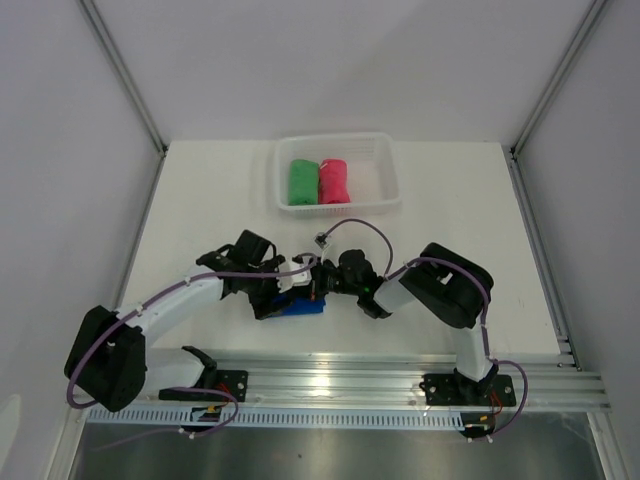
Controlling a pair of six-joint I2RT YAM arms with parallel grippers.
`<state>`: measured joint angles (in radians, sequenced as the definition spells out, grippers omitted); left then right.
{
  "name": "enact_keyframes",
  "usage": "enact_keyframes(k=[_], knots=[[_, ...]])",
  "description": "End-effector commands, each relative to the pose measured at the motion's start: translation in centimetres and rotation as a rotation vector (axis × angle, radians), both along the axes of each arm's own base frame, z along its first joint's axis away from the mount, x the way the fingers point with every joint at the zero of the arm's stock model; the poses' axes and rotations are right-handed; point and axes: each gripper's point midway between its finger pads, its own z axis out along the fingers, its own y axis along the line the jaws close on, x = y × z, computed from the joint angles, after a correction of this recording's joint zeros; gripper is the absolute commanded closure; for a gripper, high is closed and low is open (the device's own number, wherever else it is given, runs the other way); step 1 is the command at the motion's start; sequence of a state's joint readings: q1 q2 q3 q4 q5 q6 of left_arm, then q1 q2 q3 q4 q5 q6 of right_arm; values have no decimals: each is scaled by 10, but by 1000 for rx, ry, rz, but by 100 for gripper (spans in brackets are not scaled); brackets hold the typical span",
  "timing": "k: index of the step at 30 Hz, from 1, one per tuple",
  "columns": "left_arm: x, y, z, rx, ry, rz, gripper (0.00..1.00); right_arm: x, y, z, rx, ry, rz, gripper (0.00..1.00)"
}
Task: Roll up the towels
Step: Roll the towel
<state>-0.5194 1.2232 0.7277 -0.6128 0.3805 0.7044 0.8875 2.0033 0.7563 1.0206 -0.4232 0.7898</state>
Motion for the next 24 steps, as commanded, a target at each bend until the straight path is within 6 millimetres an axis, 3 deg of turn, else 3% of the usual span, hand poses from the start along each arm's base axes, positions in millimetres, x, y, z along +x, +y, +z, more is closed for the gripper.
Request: enact_keyframes(k=[1, 2, 5, 11, 15, 20, 22, 23, 24], knots=[[18, 5, 0, 65, -124, -59, 19, 0, -9, -29, -85, 17, -21, 100], [19, 5, 2, 68, -143, -70, 1, 0, -8, -28, -82, 16, -20, 100], [19, 8, -2, 96, -182, -95, 1, -1, -8, -28, -82, 10, -14, 100], [-2, 19, -31, 150, -112, -147, 2, 1, -8, -22, -77, -11, -1, 100], [-17, 19, -46, 162, -1, -172, 10, 3, -10, -15, -87, -50, 6, 98], [-15, 20, -49, 164, 37, -153, 34, 1, -13, 8, -74, -140, 36, 92], [-13, 15, -43, 118, 54, -152, 39, 1, -24, 5, -116, -167, 18, 91], [-14, 14, -41, 104, 65, -150, 40, 2, -27, 16, -117, -196, 4, 90], [-16, 15, -38, 95, 82, -150, 41, 3, -38, 5, -190, -202, -14, 89]])
